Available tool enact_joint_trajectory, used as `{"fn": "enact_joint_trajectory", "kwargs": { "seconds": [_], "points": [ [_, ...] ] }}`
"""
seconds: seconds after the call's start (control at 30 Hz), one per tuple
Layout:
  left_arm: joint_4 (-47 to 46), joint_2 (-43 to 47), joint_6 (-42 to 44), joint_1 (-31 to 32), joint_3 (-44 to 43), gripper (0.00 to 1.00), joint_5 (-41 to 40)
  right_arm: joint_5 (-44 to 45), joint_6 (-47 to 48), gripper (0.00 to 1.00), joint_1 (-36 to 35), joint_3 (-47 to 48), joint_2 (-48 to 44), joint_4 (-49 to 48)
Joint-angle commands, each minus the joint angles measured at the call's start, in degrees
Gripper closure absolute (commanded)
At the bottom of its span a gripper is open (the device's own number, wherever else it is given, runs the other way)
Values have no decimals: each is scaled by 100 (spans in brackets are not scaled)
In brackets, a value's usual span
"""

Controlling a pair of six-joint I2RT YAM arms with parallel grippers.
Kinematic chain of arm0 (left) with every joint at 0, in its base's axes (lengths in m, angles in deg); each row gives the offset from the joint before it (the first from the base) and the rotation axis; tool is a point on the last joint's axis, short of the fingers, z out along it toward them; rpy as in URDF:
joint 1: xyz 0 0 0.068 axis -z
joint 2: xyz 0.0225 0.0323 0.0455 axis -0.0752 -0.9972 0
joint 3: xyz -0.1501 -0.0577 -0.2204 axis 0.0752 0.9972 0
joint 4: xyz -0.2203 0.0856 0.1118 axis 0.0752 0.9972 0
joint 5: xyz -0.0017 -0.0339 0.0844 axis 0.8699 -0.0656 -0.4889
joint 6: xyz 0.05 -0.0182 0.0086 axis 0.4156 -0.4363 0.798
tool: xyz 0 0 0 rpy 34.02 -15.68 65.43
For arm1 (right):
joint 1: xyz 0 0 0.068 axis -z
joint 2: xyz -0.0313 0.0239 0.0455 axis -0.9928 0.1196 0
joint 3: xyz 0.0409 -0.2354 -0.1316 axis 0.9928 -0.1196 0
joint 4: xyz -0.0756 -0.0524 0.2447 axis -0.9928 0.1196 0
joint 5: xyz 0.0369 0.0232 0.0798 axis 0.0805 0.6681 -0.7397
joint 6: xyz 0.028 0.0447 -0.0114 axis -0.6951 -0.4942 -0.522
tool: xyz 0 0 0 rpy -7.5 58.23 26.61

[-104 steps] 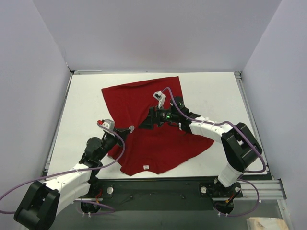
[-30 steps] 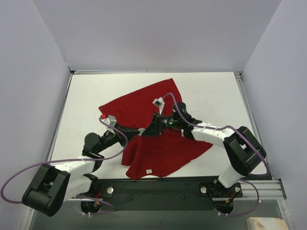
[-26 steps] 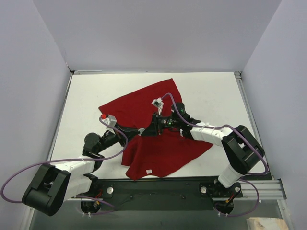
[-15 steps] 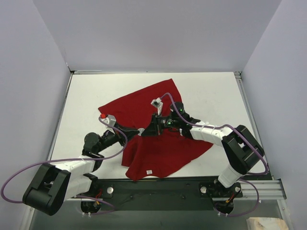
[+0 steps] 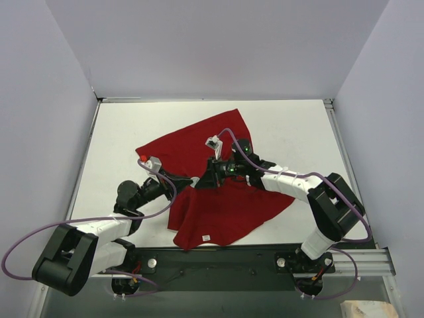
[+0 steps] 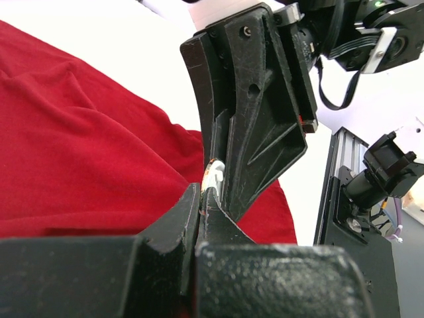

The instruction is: Pin the brooch onto the clothing

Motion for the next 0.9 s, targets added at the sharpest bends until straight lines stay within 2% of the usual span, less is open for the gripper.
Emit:
{"fn": "enact_joint_trajectory", "kwargs": {
  "seconds": [0.0,0.2,0.33,0.47,0.87],
  "points": [
    [-29,-40,101,43,-369,100,123,-147,364,91,-360,360,-178,74],
    [41,-66,101,52,-474,100,192,-6,505,90,-404,456,-152,338],
    [76,-66,101,43,-544,100,333,82,488,98,-404,509,-99,408],
    [155,4,128,52,-544,100,377,117,453,100,-396,562,-64,452],
    [235,407,347,201,-430,100,404,731,-4,100,-326,825,68,663]
  ]
}}
